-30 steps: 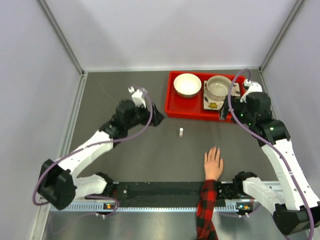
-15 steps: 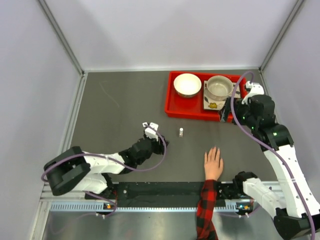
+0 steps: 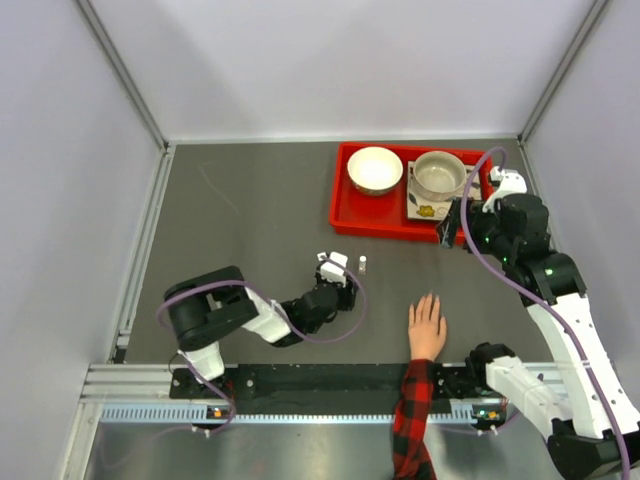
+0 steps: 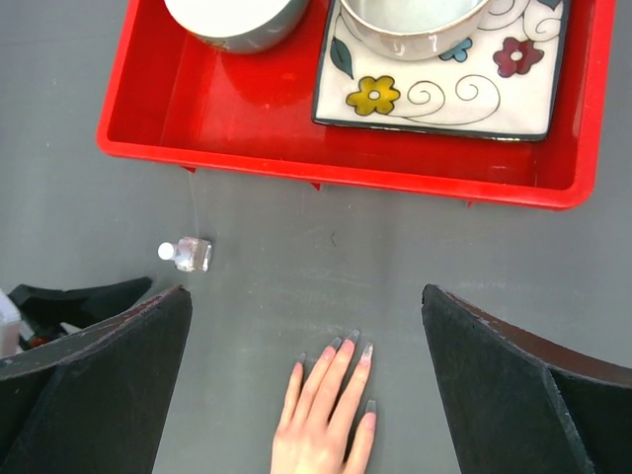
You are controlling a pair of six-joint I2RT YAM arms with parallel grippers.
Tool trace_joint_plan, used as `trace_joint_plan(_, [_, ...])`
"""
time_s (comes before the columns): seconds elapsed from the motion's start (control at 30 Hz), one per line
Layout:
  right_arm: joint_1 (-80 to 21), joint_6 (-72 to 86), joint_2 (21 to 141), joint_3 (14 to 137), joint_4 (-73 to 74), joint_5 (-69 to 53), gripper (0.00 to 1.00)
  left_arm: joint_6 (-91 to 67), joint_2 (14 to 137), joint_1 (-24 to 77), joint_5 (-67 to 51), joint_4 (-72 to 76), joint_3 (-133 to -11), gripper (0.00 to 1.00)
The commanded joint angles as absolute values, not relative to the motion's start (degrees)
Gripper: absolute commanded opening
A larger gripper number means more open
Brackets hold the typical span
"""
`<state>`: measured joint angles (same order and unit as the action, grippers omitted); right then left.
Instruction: Paint the nails
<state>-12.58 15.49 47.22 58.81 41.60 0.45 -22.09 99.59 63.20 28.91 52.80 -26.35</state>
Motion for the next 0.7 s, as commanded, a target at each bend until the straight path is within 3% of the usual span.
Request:
trace_joint_plan(0.0, [-12.3,14.85,46.14,58.71,39.37,0.18,0.99,-19.95,105.54,65.04,34.71,63.01,-30.67,0.54])
trace_joint_plan(0.23, [-12.39,14.77,45.79,58.27,39.11,0.26,0.99,-17.67,111.0,67.15,39.71,66.44,-33.92,0.53])
trace_joint_plan(0.37, [-12.39,14.85,45.88,58.27,39.03,0.26,0.99,-16.7,112.32,67.5,42.19,68.2,-33.92,0.47])
trace_joint_plan(0.67, [-12.39,14.85,45.62,58.36,39.29,0.18,0.99,-16.08,116.28,67.5,41.13,69.08,-36.91,0.49])
